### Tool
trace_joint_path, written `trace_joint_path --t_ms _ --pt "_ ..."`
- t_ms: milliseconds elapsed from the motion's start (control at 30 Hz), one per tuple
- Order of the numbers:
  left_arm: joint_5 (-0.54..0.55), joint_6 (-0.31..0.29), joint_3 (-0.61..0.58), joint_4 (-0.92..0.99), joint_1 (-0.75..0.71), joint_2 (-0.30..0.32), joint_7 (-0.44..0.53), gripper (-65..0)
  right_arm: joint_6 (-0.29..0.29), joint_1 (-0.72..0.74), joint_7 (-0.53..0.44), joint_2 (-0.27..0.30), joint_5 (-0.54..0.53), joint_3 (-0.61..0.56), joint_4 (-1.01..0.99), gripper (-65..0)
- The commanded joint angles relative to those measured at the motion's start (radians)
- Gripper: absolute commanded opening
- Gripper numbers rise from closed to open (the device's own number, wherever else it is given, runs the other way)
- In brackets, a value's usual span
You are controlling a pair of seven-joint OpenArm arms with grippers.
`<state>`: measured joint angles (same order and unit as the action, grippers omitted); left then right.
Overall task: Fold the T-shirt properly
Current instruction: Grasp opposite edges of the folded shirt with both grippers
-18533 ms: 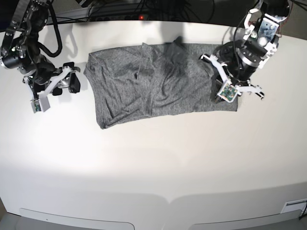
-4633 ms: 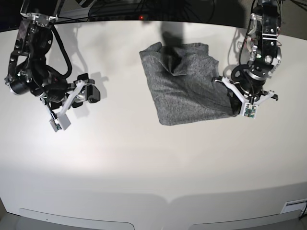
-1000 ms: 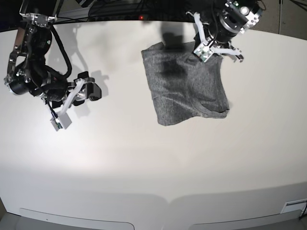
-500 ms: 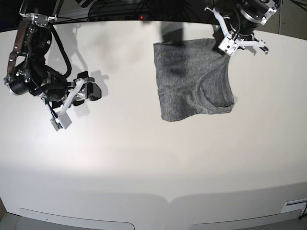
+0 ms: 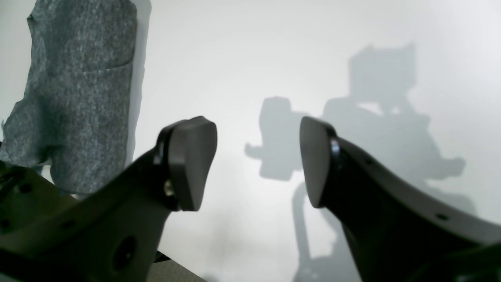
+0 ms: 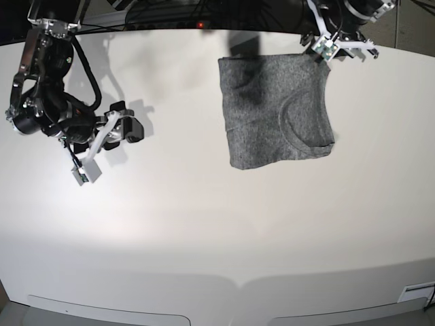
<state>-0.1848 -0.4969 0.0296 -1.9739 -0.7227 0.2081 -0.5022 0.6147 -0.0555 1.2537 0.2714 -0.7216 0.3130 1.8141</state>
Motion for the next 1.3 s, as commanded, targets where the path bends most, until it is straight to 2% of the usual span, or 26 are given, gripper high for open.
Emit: trace_joint_path --t_ms 0,133,267,367,467,533,633,700,767,833,900,1033,1100,1133,1267 --pt "-0.013 0.011 0.006 -0.016 -0.006 0.006 0.005 -37.9 0.010 0.013 -0.019 0.011 -0.020 0.003 0.018 -27.7" --pt "-0.015 0.080 0.030 -0.018 -0.003 0.006 -0.014 -37.9 0.010 0.013 -0.032 0.011 -0.020 -0.002 0.018 -27.7" --pt "0.177 0.082 0.042 -0.059 -0.004 0.006 -0.007 -38.0 0.010 0.013 -0.047 0.011 -0.019 -0.029 0.018 -27.7" --pt "0.247 0.082 0.042 -0.133 -0.003 0.006 0.009 -38.5 0.010 0.014 -0.050 0.011 -0.016 -0.073 0.018 -27.7" --pt "0.246 0.115 0.042 -0.206 -0.003 0.006 0.009 -39.8 0.010 0.014 -0.082 0.008 0.032 -0.137 0.018 -27.7" --pt "0.228 0.166 0.042 -0.235 -0.003 0.006 0.009 -41.8 0.010 0.013 -0.123 0.008 0.090 -0.186 0.018 -27.7" --pt "0.113 0.257 0.042 -0.248 -0.003 0.006 0.008 -43.4 0.007 0.014 -0.177 0.008 0.163 -0.254 0.018 -27.7" --pt "0.102 0.309 0.042 -0.248 -0.003 0.006 0.009 -43.4 0.005 0.016 -0.204 0.008 0.186 -0.292 0.018 -27.7" --pt "0.202 0.303 0.041 -0.248 -0.003 0.006 0.035 -43.4 -0.007 0.024 -0.232 0.001 0.196 -0.320 0.018 -27.7" --pt "0.332 0.266 0.039 -0.247 -0.003 0.006 0.064 -43.5 -0.034 0.039 -0.257 -0.015 0.196 -0.341 0.018 -27.8" --pt "0.397 0.241 0.026 -0.245 -0.003 0.006 0.077 -44.9 -0.039 0.059 -0.261 -0.040 0.200 -0.353 0.018 -32.4" --pt "0.425 0.242 -0.011 -0.225 -0.003 0.006 0.056 -64.7 -0.039 0.112 -0.275 -0.093 0.199 -0.354 0.001 -52.0" --pt "0.456 0.242 -0.026 -0.188 -0.003 0.006 0.056 -65.0 -0.039 0.139 -0.287 -0.121 0.199 -0.354 -0.027 -62.2" --pt "0.464 0.242 -0.032 -0.162 -0.003 0.006 0.070 -65.0 -0.038 0.154 -0.291 -0.134 0.199 -0.354 -0.051 -65.0" --pt "0.466 0.242 -0.040 -0.029 0.009 0.006 0.142 -65.0 -0.019 0.212 -0.332 -0.176 0.199 -0.354 -0.182 -65.0"
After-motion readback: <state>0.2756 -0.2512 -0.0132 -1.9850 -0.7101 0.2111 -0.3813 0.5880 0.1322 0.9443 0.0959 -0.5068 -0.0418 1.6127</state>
